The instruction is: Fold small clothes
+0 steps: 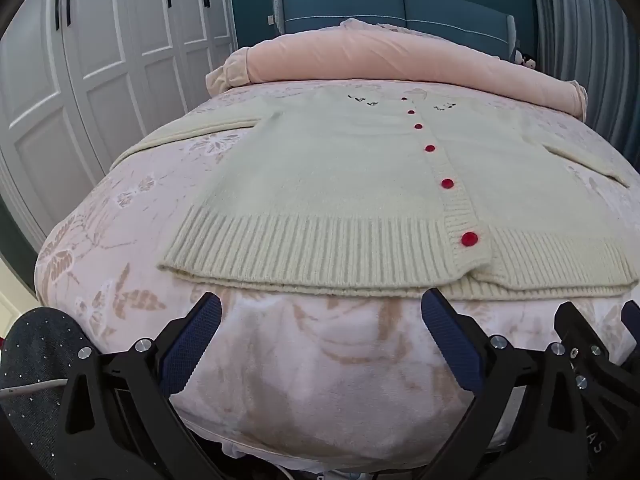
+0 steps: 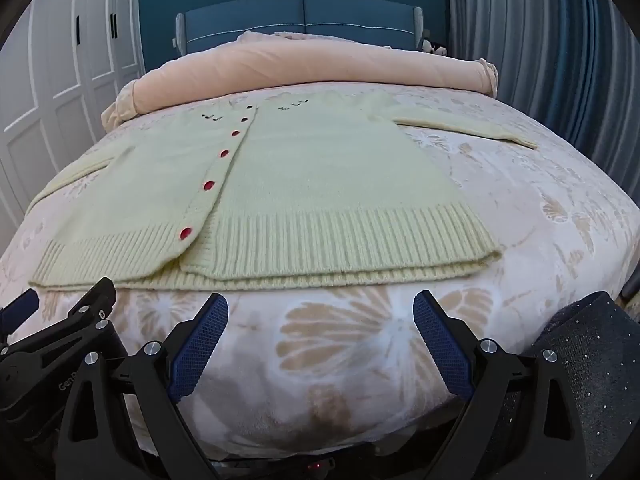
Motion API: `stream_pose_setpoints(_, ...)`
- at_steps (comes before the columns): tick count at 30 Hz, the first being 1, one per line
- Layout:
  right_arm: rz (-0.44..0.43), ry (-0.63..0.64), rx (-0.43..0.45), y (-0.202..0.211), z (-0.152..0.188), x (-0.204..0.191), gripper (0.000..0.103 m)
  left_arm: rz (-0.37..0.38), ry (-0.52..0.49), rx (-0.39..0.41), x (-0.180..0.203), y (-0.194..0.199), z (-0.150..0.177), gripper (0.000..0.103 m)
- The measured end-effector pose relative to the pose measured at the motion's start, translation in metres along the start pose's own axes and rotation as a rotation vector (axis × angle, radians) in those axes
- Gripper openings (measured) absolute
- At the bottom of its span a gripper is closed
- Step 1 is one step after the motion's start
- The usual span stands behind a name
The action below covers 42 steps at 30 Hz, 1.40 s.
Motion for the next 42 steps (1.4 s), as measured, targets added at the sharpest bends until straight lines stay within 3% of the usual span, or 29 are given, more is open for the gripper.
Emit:
stream_pose_setpoints(6,0.037,0.048,-0.016,0.002,0.003,-0.009,0.092,-0.016,-0.029,0.010,0.001,0.003,0.002,0.098)
stream_pose_setpoints(42,0.023,0.030,-0.043,-0.005,0.009,-0.005,0.092,-0.011,-0.034,0.011,-0.002,0.000,0.006,0.098)
Point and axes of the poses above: each gripper's, at about its wrist camera, not at the fingertips, and y roughly against the way its jaws point, x to its right, z to its underside, the point moved 8 cm from there along -y, roughly the way its jaws point
